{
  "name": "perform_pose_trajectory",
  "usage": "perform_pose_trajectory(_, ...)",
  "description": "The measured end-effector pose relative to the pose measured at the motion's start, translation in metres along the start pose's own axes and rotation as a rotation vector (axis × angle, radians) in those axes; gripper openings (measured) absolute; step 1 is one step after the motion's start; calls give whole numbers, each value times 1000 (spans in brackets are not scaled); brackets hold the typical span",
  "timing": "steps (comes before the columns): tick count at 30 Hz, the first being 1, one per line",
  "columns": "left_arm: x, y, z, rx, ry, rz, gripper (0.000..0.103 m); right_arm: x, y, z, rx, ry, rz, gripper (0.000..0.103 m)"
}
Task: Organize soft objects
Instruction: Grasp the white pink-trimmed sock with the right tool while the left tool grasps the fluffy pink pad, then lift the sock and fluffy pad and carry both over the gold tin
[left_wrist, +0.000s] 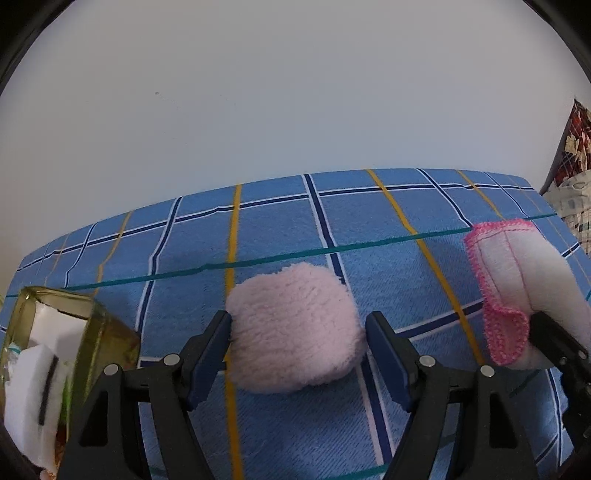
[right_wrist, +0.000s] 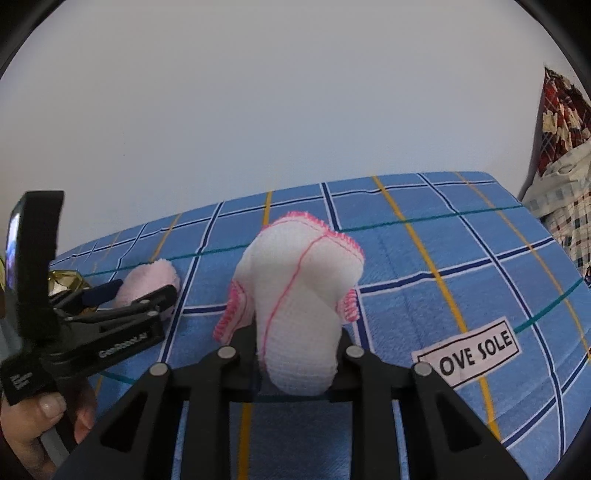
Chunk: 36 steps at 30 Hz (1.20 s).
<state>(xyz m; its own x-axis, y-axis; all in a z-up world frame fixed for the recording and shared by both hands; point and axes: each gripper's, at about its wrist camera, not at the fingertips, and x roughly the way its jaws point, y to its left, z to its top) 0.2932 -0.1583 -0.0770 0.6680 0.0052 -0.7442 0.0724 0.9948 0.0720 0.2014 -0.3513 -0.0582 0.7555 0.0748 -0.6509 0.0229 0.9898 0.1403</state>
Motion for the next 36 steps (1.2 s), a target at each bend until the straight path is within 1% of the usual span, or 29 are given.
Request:
perform_pose_trajectory(3,8,0,0,7,29,-3,76,-4,3,4,-18,-12,-10,23)
perform_pose_trajectory(4,7,2,1,-4,23,-7,72,-5,4,3,-24,-17,-12,23)
perform_pose_trajectory(5,7,4,1,-7,19,-8,60,-3,5,4,-31,-22,-15,23)
perform_pose_trajectory(6,6,4,1,1,14,0,55,-5,7,4,-38,-27,-17,23)
perform_pose_trajectory(8,3,4,0,9,-1,-1,42,-5,9,3,-49,-41,-19,23)
perform_pose_trajectory(11,-2,6,-4,10,-15,-4,35,-11,12,2,-59,-72,-22,23)
perform_pose_trajectory(15,-13,8,-13,13,-39,-13,32,-17,16,1,-71,-109,-25,23)
perform_pose_trajectory(21,-44,16,-31,24,-107,-8,31,-33,21,-5,-51,-178,24,23)
perform_pose_trajectory(28,-78,18,-52,50,-177,-5,31,-38,30,-8,-69,-197,28,23)
perform_pose_trajectory(32,-89,22,-64,47,-193,-11,31,-41,41,-12,-93,-202,15,23)
perform_pose_trajectory(36,-92,25,-68,35,-208,-18,30,-45,53,-17,-129,-217,-8,23)
